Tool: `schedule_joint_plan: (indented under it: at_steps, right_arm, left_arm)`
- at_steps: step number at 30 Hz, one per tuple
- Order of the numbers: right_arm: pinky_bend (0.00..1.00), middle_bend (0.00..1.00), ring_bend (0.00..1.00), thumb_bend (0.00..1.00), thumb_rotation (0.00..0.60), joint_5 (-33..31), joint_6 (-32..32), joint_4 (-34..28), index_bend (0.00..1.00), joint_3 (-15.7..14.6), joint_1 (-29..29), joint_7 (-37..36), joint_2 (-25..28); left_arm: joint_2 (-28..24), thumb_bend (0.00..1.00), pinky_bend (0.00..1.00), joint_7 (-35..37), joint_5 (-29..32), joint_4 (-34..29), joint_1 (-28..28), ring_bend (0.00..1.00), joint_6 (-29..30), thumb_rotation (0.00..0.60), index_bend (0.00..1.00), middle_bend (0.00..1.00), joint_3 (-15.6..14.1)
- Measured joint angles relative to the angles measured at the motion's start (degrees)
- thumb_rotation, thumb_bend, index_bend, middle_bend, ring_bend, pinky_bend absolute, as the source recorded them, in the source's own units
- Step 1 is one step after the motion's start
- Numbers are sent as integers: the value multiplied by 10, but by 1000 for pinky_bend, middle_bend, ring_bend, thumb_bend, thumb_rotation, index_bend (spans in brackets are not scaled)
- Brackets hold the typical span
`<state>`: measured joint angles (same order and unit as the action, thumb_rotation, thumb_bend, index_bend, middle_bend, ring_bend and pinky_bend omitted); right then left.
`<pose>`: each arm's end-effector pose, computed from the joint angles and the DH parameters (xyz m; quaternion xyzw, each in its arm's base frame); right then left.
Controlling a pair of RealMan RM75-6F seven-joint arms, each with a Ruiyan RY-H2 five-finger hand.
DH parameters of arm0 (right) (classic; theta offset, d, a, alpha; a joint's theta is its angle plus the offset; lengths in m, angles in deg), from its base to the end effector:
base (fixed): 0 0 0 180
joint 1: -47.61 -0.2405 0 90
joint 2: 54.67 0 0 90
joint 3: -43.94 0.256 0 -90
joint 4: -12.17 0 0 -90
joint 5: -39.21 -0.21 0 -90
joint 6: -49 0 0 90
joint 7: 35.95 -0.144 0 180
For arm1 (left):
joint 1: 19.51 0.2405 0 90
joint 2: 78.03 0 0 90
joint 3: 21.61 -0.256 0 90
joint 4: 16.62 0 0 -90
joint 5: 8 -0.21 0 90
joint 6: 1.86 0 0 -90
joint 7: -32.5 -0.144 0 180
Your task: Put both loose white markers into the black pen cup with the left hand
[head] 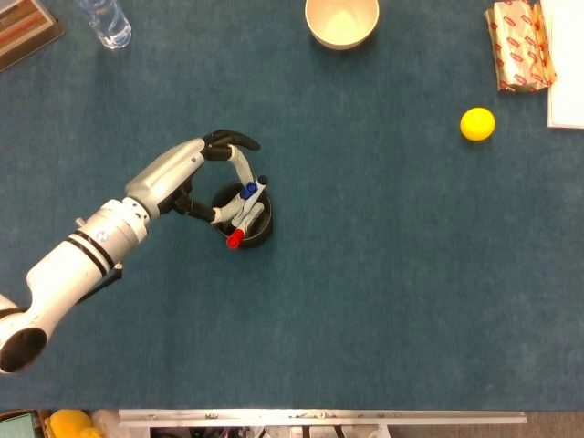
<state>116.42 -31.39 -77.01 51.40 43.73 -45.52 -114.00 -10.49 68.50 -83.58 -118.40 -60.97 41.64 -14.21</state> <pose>-0.3469 -0.1915 0.2051 0.5244 -0.4300 0.3800 0.6291 -0.1452 0.3090 0.0477 -0.6141 -0.6488 -0.4184 0.1643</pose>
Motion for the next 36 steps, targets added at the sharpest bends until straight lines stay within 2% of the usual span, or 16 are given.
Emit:
schedule_joint_plan:
  at_steps: [3, 6, 13, 19, 25, 29, 36]
  right_arm:
    - [317, 303, 158, 129, 600, 1, 0, -4, 207, 1, -1, 3, 1]
    - [317, 303, 158, 129, 600, 2, 1, -9, 207, 1, -3, 8, 2]
    - [317, 306, 158, 129, 600, 6, 6, -19, 207, 2, -10, 23, 2]
    - [317, 306, 158, 129, 600, 9, 11, -31, 212, 1, -16, 35, 4]
    - [317, 306, 158, 129, 600, 1, 19, -44, 214, 1, -20, 53, 6]
    - [317, 307, 158, 130, 600, -5, 25, -53, 214, 1, -24, 63, 6]
    - [317, 307, 158, 129, 600, -8, 24, -64, 214, 2, -25, 72, 7]
  left_arm:
    - [-9, 323, 156, 5, -27, 5, 1, 0, -5, 600, 55, 10, -8]
    - [-21, 323, 151, 12, -52, 11, 5, 0, -2, 600, 20, 1, -16]
    - [-50, 322, 151, 19, -74, 40, 28, 0, 17, 600, 101, 60, -40]
    - [-54, 323, 151, -27, -59, 85, 68, 3, 68, 600, 162, 91, -52]
    - [-52, 323, 151, -109, -36, 131, 119, 10, 135, 600, 206, 100, -63]
    - [-45, 323, 151, -158, -18, 160, 167, 14, 200, 600, 209, 106, -67]
    - [-35, 323, 151, -181, -14, 187, 239, 17, 296, 600, 225, 119, -74]
